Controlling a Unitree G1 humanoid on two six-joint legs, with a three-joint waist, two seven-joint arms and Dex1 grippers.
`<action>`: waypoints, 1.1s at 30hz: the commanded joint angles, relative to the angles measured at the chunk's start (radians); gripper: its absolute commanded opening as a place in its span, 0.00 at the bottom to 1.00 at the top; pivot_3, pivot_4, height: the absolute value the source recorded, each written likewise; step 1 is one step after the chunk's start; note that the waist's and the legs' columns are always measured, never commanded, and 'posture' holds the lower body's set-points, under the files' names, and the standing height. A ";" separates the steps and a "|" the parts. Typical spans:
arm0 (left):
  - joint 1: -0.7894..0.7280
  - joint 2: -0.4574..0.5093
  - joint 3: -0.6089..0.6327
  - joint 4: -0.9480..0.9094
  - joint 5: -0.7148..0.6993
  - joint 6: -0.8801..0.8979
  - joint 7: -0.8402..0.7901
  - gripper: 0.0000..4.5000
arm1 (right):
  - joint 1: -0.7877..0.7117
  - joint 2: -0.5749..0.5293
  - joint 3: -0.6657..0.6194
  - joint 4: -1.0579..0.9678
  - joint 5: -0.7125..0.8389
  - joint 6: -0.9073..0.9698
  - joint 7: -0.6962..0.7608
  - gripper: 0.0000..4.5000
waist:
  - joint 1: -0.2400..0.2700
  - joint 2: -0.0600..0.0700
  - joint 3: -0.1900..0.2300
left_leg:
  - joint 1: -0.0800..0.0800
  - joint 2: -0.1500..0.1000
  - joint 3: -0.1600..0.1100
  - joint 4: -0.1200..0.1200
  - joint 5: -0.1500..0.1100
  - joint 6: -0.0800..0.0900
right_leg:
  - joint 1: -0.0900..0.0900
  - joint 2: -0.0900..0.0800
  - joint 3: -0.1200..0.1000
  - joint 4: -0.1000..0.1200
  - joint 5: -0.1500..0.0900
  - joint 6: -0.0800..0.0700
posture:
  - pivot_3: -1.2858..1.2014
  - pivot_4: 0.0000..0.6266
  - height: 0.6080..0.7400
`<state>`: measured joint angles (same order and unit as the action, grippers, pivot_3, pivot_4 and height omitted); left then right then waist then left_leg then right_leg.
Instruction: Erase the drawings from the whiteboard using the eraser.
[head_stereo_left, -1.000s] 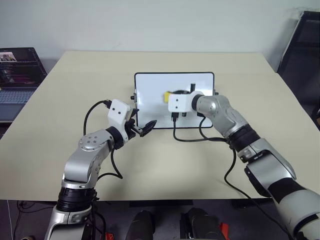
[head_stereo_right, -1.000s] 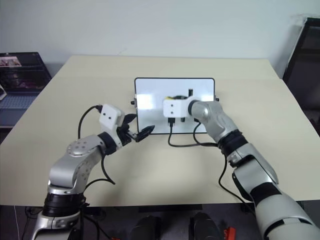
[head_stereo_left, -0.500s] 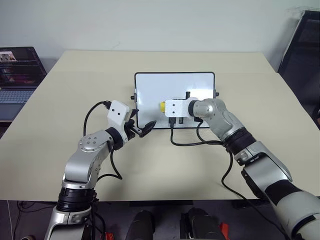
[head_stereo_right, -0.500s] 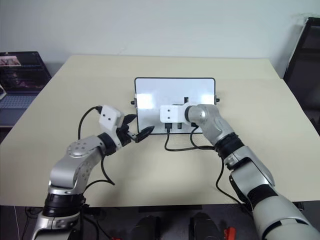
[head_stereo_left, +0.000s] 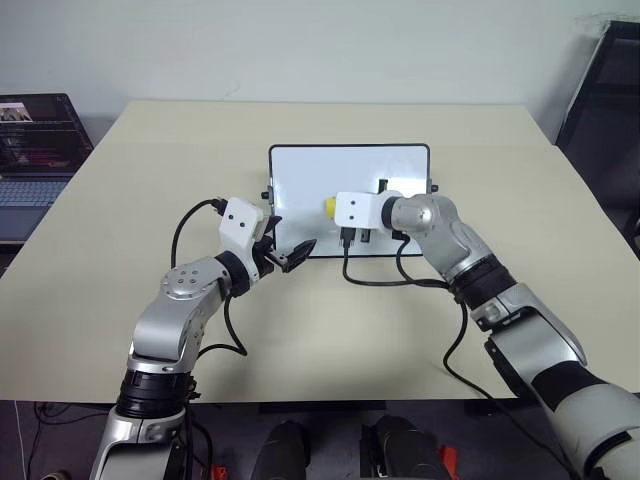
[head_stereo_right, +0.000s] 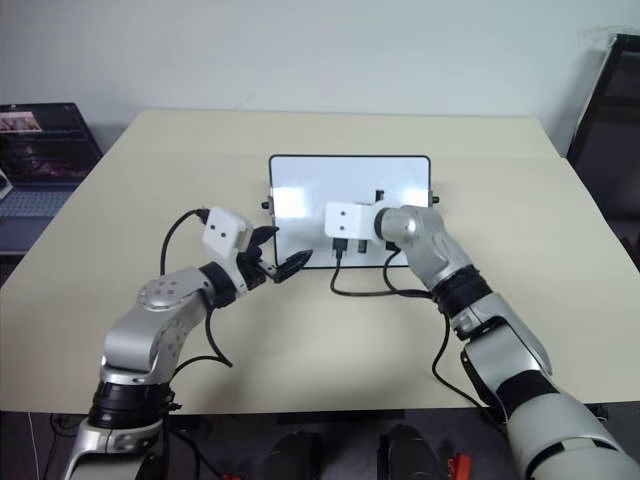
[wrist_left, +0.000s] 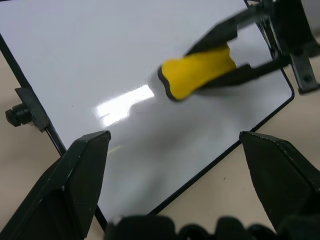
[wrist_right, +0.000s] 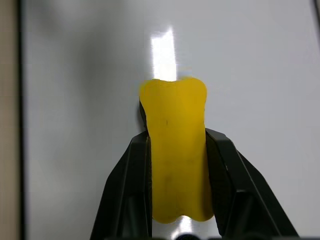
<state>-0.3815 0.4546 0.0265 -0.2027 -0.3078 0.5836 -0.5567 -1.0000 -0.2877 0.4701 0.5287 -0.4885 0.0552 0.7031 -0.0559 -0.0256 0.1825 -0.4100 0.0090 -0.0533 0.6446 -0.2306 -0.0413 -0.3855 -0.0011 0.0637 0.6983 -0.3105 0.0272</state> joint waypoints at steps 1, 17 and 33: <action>-0.013 -0.002 0.001 -0.029 -0.008 -0.005 -0.001 1.00 | 0.023 -0.021 -0.047 -0.092 0.019 0.028 -0.017 0.24 | 0.001 0.000 0.000 | 0.000 0.000 0.000 0.000 0.000 0.000 | 0.000 0.000 0.000 0.000 0.000 0.000 | 0.52 0.24 1.00; -0.094 0.019 -0.237 0.084 0.088 -0.228 -0.247 1.00 | 0.751 0.067 -0.587 -1.111 0.309 0.755 -0.153 0.24 | 0.028 0.000 0.000 | -0.005 -0.001 -0.004 0.000 0.000 0.000 | -0.002 0.000 -0.001 -0.001 -0.001 0.000 | 0.52 0.24 1.00; -0.358 -0.208 -0.402 0.459 0.179 -0.476 -0.441 1.00 | 0.797 0.128 -0.736 -0.978 0.393 0.837 -0.438 0.24 | 0.019 0.000 0.000 | -0.002 -0.001 0.002 0.000 0.001 0.001 | -0.001 0.008 0.002 0.000 0.000 0.001 | 0.52 0.24 1.00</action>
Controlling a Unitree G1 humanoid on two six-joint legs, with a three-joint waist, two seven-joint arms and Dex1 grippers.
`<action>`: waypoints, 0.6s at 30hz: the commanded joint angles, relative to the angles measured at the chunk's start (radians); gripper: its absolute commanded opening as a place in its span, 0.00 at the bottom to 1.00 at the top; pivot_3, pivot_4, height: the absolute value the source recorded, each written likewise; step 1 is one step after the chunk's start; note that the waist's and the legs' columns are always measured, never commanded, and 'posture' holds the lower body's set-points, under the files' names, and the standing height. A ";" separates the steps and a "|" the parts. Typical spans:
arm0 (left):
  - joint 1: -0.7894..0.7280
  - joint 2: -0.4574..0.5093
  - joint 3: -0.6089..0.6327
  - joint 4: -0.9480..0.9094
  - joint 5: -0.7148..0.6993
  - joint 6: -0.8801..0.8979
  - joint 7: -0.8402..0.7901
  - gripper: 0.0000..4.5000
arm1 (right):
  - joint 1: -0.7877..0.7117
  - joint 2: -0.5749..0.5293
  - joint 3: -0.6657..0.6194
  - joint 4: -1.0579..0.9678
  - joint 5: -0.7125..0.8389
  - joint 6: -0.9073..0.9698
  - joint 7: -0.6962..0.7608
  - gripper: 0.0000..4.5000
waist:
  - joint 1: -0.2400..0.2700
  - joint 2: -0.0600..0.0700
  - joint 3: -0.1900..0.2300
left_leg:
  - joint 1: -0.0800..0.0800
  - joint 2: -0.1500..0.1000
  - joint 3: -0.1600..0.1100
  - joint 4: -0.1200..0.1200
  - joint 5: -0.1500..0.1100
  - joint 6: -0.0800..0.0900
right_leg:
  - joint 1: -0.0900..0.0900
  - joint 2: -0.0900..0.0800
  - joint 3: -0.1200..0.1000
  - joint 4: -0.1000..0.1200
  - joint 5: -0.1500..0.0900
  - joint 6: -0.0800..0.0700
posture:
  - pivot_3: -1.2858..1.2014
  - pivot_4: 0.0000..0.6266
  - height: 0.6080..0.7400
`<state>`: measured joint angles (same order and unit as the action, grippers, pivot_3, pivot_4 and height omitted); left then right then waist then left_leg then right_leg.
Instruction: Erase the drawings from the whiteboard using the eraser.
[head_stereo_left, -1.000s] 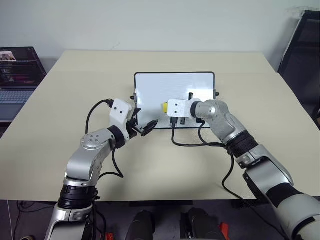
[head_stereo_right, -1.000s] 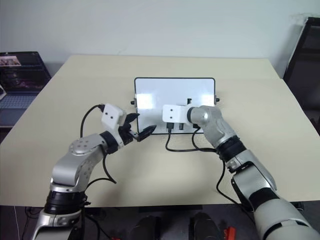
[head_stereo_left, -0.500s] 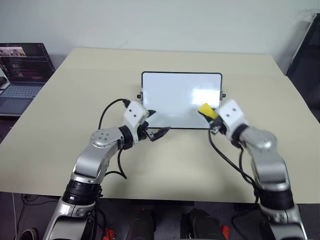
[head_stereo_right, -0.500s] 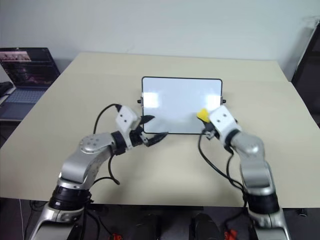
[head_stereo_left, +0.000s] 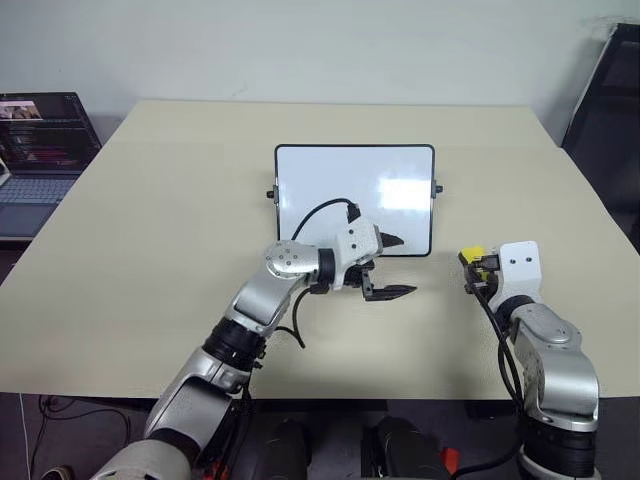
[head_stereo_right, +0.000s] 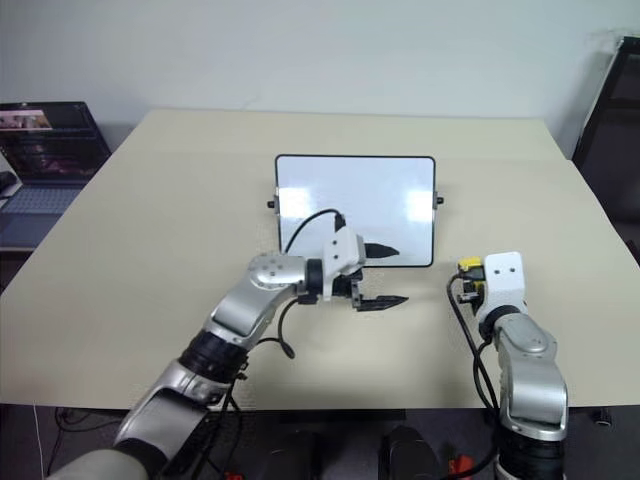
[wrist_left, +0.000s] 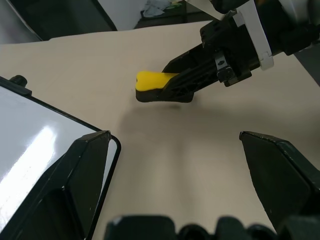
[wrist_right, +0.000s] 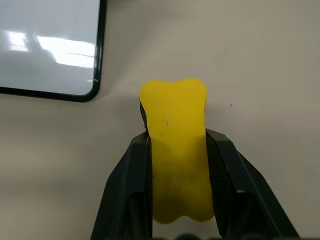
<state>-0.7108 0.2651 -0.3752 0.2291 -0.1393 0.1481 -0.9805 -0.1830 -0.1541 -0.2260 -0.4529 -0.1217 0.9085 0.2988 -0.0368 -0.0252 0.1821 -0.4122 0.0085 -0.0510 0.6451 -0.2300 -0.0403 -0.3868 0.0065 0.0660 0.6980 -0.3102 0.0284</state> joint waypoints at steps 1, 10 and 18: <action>-0.037 -0.027 0.002 0.042 0.012 -0.049 -0.020 1.00 | -0.025 -0.003 -0.056 0.015 0.036 -0.020 -0.048 0.32 | 0.001 0.000 0.000 | 0.000 0.000 0.000 0.000 0.000 0.000 | 0.000 0.000 0.000 0.000 0.000 0.000 | 0.52 0.24 1.00; -0.046 -0.068 0.044 0.047 0.011 -0.063 0.014 1.00 | -0.056 0.003 -0.129 0.055 0.140 -0.038 -0.104 0.97 | 0.002 0.000 0.000 | -0.001 0.000 0.000 0.000 0.000 0.000 | 0.000 0.000 0.000 0.000 0.000 0.000 | 0.52 0.24 1.00; 0.149 0.029 0.201 -0.221 -0.036 0.100 0.156 1.00 | 0.001 -0.047 0.007 -0.110 0.196 -0.150 -0.042 0.99 | -0.020 0.002 -0.001 | -0.001 0.002 0.000 -0.001 0.000 0.000 | -0.001 0.000 0.002 0.000 0.000 0.000 | 0.52 0.24 1.00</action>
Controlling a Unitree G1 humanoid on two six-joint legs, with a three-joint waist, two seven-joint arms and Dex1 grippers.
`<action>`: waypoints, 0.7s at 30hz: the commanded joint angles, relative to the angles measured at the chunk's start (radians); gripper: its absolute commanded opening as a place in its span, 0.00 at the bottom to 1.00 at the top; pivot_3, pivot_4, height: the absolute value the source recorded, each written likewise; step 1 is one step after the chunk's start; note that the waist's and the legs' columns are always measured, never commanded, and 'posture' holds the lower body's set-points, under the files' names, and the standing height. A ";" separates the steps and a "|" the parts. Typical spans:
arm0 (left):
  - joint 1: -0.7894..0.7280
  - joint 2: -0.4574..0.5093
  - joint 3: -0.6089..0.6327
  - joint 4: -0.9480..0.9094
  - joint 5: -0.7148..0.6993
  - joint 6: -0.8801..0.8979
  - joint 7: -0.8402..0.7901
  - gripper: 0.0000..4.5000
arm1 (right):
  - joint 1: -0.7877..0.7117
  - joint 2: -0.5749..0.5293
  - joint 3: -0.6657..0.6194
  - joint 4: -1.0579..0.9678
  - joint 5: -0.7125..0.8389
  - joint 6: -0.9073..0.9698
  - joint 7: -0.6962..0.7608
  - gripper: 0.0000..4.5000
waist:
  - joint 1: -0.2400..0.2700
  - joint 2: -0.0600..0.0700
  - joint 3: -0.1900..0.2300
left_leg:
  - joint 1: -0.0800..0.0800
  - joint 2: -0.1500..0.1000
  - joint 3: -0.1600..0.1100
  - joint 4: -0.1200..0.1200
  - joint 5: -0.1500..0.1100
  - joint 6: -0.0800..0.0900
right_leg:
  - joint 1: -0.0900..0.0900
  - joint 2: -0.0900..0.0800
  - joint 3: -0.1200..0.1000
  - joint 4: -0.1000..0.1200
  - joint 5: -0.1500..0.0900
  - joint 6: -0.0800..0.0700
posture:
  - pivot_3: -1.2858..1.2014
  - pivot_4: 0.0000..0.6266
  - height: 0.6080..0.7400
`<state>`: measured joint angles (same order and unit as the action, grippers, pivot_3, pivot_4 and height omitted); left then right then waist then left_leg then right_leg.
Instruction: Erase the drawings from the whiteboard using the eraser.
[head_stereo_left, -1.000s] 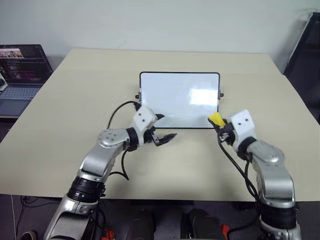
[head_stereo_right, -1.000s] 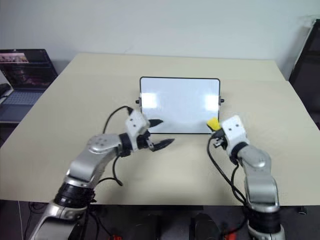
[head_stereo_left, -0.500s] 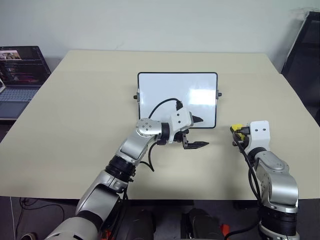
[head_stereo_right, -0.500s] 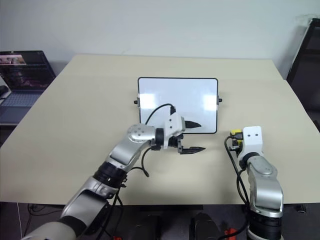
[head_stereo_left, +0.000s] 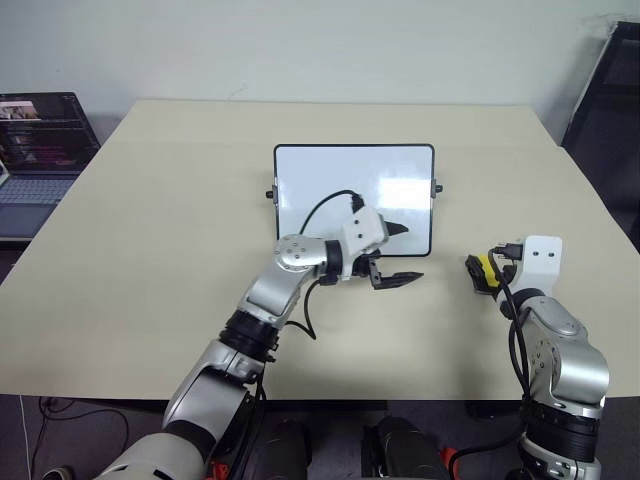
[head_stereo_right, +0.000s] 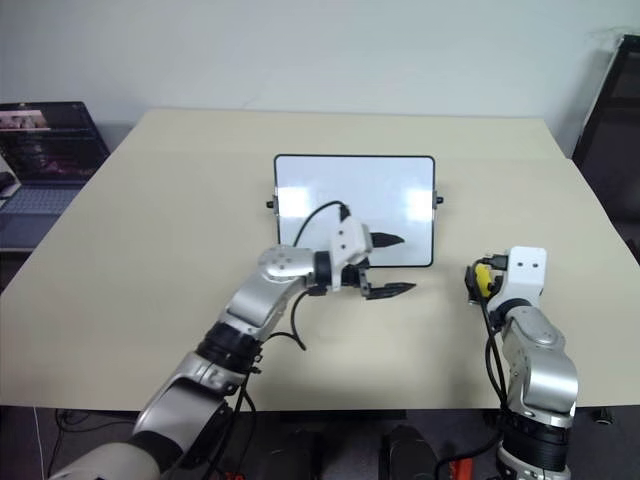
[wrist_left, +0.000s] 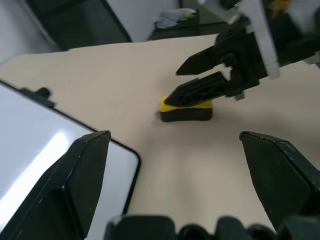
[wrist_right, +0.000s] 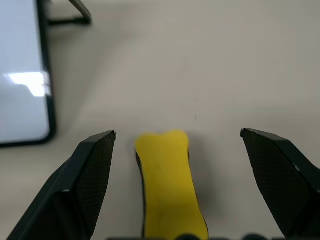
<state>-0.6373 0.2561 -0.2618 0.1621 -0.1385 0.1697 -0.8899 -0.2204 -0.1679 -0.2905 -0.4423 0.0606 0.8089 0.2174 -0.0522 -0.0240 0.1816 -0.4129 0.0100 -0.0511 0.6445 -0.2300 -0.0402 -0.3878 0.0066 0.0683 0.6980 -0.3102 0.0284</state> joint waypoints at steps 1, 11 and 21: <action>0.115 0.050 0.115 -0.207 -0.047 0.119 0.095 1.00 | 0.068 -0.055 0.106 -0.143 -0.011 -0.071 0.038 0.99 | -0.004 0.000 0.000 | 0.000 0.001 -0.001 0.000 0.000 0.000 | 0.000 0.000 0.001 0.000 0.000 0.000 | 0.52 0.24 1.00; 0.449 -0.017 0.397 -0.539 -0.055 0.310 0.505 1.00 | 0.357 0.047 0.119 -0.062 -0.024 -0.621 -0.041 0.99 | 0.018 -0.001 -0.001 | 0.001 -0.001 -0.003 0.001 0.000 0.000 | 0.003 -0.006 0.000 -0.001 0.000 0.001 | 0.52 0.24 1.00; 0.683 -0.097 0.398 -0.553 0.036 0.084 0.682 1.00 | 0.521 0.043 0.077 0.234 0.052 -1.014 0.009 0.99 | 0.021 -0.001 -0.001 | 0.015 0.001 -0.001 -0.001 0.000 0.000 | 0.016 -0.005 0.000 -0.003 -0.004 0.002 | 0.52 0.24 1.00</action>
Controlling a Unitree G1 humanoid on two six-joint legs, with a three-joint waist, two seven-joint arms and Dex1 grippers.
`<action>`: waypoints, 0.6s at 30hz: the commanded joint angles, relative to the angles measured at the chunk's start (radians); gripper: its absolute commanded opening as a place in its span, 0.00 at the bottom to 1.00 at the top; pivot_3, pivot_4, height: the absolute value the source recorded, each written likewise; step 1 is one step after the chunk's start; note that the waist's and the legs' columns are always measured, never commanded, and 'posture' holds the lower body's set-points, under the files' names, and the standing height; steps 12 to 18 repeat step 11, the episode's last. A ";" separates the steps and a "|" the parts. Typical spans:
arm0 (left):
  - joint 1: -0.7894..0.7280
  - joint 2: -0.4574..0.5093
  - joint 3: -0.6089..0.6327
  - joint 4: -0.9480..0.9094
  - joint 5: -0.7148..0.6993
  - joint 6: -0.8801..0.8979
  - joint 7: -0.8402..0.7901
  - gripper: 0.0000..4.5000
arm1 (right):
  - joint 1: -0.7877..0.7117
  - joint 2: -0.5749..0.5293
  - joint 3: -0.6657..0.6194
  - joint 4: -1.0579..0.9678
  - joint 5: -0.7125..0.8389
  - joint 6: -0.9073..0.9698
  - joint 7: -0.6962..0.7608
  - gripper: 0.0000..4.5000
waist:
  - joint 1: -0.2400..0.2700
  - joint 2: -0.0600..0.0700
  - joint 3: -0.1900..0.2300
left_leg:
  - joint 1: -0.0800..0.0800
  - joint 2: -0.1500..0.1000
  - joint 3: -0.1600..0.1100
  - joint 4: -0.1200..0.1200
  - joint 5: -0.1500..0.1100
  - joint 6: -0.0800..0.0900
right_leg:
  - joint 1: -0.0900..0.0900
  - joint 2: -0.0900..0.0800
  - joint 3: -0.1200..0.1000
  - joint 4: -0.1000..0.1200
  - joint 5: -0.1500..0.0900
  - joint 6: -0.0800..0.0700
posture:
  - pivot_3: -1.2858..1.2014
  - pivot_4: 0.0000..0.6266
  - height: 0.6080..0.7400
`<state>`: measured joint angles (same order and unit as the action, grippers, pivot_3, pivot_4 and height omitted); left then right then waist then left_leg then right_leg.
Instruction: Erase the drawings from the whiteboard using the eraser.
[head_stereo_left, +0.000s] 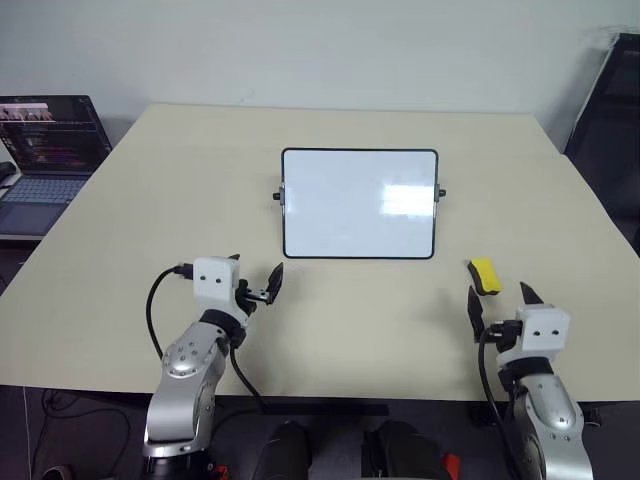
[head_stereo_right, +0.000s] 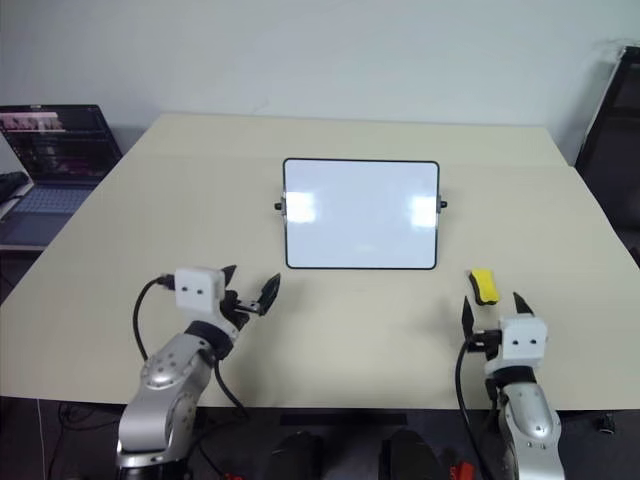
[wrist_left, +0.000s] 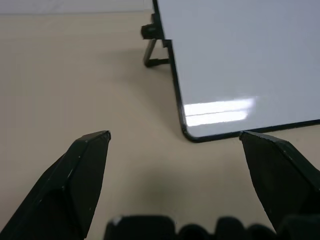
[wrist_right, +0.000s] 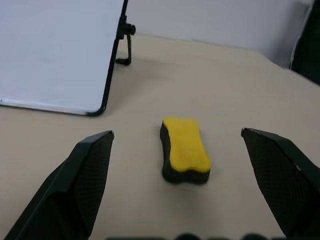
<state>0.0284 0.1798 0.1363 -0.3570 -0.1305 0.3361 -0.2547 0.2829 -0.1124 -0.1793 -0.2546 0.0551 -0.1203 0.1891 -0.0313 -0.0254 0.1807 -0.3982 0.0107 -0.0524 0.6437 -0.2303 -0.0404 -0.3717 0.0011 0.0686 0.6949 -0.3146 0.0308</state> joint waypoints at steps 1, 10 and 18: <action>0.023 -0.032 -0.002 -0.023 0.039 -0.105 0.066 1.00 | 0.017 -0.018 -0.038 0.057 0.063 -0.099 0.041 0.99 | 0.001 0.000 0.000 | 0.000 0.000 0.000 0.000 0.000 0.000 | 0.000 0.000 0.000 0.000 0.000 0.000 | 0.52 0.24 1.00; 0.059 -0.057 -0.024 0.045 0.048 -0.171 0.104 1.00 | 0.010 -0.036 -0.036 -0.031 0.060 -0.071 0.012 0.99 | 0.000 0.000 0.000 | -0.001 0.000 0.001 0.000 0.000 0.000 | -0.001 0.001 0.002 0.000 0.000 0.000 | 0.52 0.24 1.00; 0.050 -0.061 -0.027 0.054 0.046 -0.171 0.108 1.00 | -0.002 -0.043 -0.046 -0.029 0.066 -0.062 0.008 0.99 | 0.000 0.000 0.000 | -0.001 0.000 0.001 0.000 0.000 0.000 | -0.001 0.001 0.002 0.000 0.000 0.000 | 0.52 0.24 1.00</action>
